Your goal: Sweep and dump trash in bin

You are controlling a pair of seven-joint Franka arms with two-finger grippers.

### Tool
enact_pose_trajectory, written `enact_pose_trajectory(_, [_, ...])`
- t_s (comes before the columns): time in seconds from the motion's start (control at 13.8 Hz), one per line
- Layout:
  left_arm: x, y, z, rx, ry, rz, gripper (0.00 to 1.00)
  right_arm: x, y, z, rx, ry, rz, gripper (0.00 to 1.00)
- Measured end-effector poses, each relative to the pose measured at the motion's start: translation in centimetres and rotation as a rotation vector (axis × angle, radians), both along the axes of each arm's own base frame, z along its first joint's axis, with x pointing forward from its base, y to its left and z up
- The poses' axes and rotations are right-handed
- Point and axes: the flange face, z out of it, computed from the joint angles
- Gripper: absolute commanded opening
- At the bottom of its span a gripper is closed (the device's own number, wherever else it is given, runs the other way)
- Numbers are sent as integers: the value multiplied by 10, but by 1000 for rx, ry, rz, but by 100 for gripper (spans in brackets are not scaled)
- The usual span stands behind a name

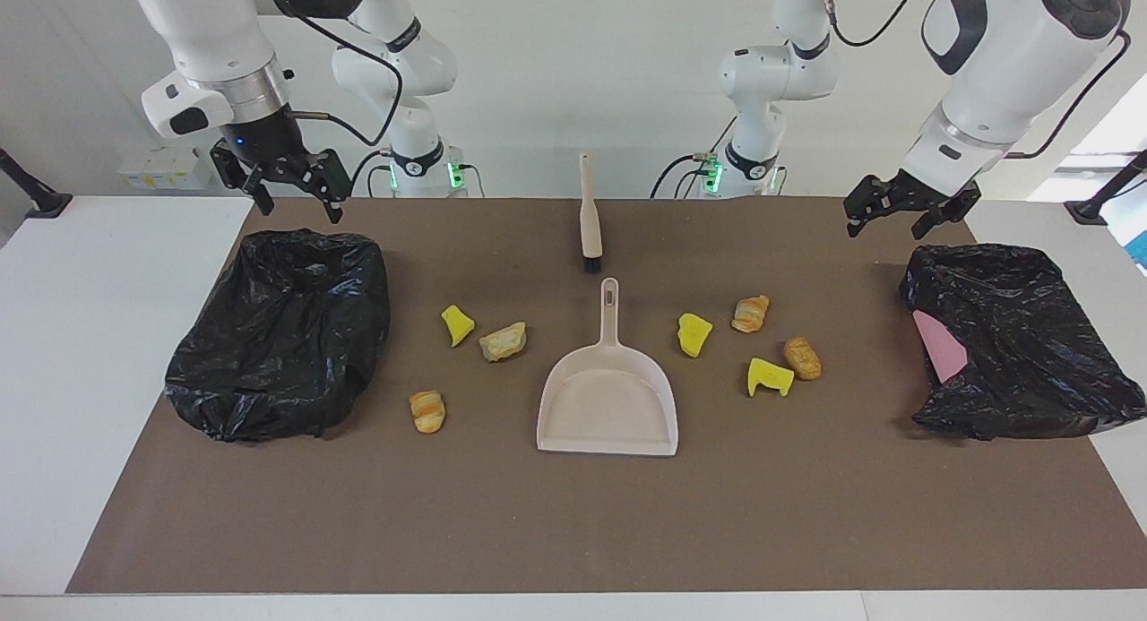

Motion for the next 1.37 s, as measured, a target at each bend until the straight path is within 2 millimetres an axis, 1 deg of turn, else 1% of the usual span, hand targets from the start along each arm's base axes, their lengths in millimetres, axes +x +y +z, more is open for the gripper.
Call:
enact_pose_trajectory(0.14, [-10, -12, -25, -10, -14, -18, 100, 0, 0, 0, 0, 2, 0, 100])
enact_pose_trajectory(0.29, [-31, -30, -55, -19, -9, -47, 100, 0, 0, 0, 1, 2, 0, 100])
enact_pose_trajectory(0.43, [-52, -55, -86, -22, 12, -96, 100, 1, 3, 0, 2, -9, 5, 100])
enact_pose_trajectory(0.51, [-61, -70, -103, -25, 21, -123, 100, 2, 7, 0, 3, -16, 12, 100])
enact_pose_trajectory(0.65, [-80, -100, -138, -23, 36, -174, 100, 8, 24, -6, 9, -37, 17, 100])
enact_pose_trajectory(0.72, [-92, -113, -157, -18, 47, -192, 100, 14, 39, -12, 12, -49, 21, 100])
enact_pose_trajectory(0.87, [-120, -137, -189, -13, 60, -217, 100, 25, 78, -28, 22, -70, 20, 100])
enact_pose_trajectory(1.01, [-155, -165, -219, -16, 49, -219, 100, 35, 125, -52, 32, -77, 14, 100])
enact_pose_trajectory(1.09, [-174, -180, -229, -13, 41, -215, 100, 38, 149, -66, 35, -71, 21, 100])
enact_pose_trajectory(1.16, [-193, -197, -233, -13, 36, -208, 100, 41, 172, -81, 37, -68, 33, 100])
enact_pose_trajectory(1.23, [-211, -214, -231, -14, 29, -201, 100, 43, 194, -95, 40, -66, 44, 100])
enact_pose_trajectory(1.37, [-250, -256, -220, -25, -7, -177, 100, 42, 240, -123, 41, -55, 51, 100])
